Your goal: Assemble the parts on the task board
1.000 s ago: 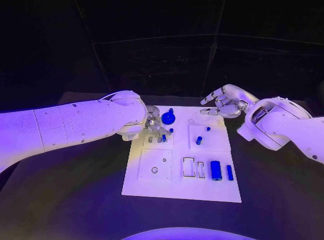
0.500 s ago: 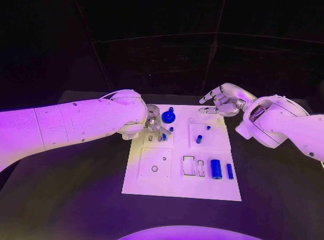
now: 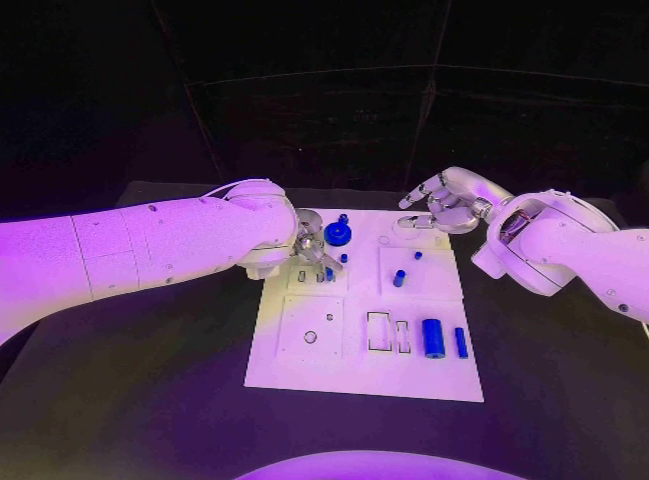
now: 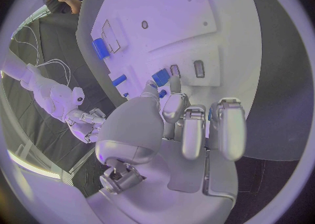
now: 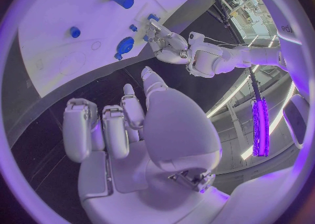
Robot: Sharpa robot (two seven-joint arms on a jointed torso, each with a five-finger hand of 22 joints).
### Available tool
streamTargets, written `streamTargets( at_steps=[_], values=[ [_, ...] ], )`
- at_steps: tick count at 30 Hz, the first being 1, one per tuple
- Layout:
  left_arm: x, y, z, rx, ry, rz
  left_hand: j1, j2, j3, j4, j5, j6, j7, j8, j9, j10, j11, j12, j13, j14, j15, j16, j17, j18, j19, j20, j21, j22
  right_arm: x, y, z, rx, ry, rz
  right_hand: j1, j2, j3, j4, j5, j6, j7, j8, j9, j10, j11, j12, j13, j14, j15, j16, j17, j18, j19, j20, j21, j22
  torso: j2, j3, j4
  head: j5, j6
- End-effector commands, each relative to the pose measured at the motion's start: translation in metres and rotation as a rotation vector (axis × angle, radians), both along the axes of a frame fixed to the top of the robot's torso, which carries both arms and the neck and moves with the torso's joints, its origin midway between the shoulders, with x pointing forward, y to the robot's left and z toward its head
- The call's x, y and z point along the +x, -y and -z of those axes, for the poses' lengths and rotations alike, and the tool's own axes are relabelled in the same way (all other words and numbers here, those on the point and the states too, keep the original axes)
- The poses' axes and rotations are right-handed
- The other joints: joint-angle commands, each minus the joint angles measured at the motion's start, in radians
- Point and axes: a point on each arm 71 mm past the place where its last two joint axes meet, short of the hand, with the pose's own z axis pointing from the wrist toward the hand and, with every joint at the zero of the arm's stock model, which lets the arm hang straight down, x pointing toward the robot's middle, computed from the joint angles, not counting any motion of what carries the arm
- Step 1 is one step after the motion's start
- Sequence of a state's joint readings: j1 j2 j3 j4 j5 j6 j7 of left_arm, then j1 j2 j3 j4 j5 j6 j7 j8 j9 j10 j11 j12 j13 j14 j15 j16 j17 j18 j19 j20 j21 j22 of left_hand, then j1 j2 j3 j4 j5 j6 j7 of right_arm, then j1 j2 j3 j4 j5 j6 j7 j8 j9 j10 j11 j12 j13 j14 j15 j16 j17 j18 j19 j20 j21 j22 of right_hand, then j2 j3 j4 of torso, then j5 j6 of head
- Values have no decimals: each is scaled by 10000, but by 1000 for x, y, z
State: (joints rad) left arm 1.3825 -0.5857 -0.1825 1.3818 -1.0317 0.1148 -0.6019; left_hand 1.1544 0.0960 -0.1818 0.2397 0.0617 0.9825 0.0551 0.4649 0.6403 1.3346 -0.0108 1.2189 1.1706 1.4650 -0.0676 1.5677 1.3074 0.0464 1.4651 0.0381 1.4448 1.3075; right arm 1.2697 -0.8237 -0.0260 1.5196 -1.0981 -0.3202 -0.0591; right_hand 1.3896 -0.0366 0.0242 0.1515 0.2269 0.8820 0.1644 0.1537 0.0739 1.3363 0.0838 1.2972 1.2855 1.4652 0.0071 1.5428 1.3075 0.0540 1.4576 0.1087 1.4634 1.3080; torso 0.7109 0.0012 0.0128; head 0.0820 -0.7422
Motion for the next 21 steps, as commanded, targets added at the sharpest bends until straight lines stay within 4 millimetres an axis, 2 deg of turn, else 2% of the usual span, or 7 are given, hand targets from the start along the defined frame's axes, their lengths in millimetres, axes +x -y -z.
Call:
streamTargets(
  at_steps=[1,8,13,21],
  values=[
    [-1,2,-1,68,2,118,65,7,-9,-71,-41,-57,9,26,10,12,-36,-21,0,1058,-72,31,2633,-65,415,-47,43,871,0,-1,0,-60,-138,-91,42,65,-69,-8,66,58,16,47,6,-29,-45,21,-17,900,-41,-63,2016,-22,-61,3,-42,126,12,-2,-2,-30,8],
    [-2,5,-1,57,-31,232,123,32,-3,-118,-41,-77,10,32,56,15,-34,-19,8,1058,-72,31,2633,-66,415,-47,47,879,1,-3,1,-84,-184,-127,37,69,-73,-2,69,57,15,49,5,-27,-45,24,-14,900,-42,-63,2018,-22,-62,3,-44,124,6,-4,18,-34,-27],
    [-3,6,-1,39,-40,262,191,41,-2,-181,-41,-95,11,38,108,13,-34,-25,8,1058,-72,31,2633,-67,414,-47,50,887,1,-3,1,-93,-195,-126,35,72,-73,0,70,59,15,51,5,-29,-45,22,-16,899,-42,-67,2011,-23,-61,2,-42,127,0,-6,8,-23,-44],
    [-3,6,-1,-25,-92,239,440,242,146,-380,-33,-164,18,24,250,9,-29,-42,13,1058,-69,31,2633,-65,404,-44,45,890,2,-4,1,-106,-212,-122,35,72,-73,0,70,59,15,51,5,-29,-45,22,-16,899,-42,-67,2011,-23,-61,2,-42,127,2,-6,8,-21,-62]
  ],
)
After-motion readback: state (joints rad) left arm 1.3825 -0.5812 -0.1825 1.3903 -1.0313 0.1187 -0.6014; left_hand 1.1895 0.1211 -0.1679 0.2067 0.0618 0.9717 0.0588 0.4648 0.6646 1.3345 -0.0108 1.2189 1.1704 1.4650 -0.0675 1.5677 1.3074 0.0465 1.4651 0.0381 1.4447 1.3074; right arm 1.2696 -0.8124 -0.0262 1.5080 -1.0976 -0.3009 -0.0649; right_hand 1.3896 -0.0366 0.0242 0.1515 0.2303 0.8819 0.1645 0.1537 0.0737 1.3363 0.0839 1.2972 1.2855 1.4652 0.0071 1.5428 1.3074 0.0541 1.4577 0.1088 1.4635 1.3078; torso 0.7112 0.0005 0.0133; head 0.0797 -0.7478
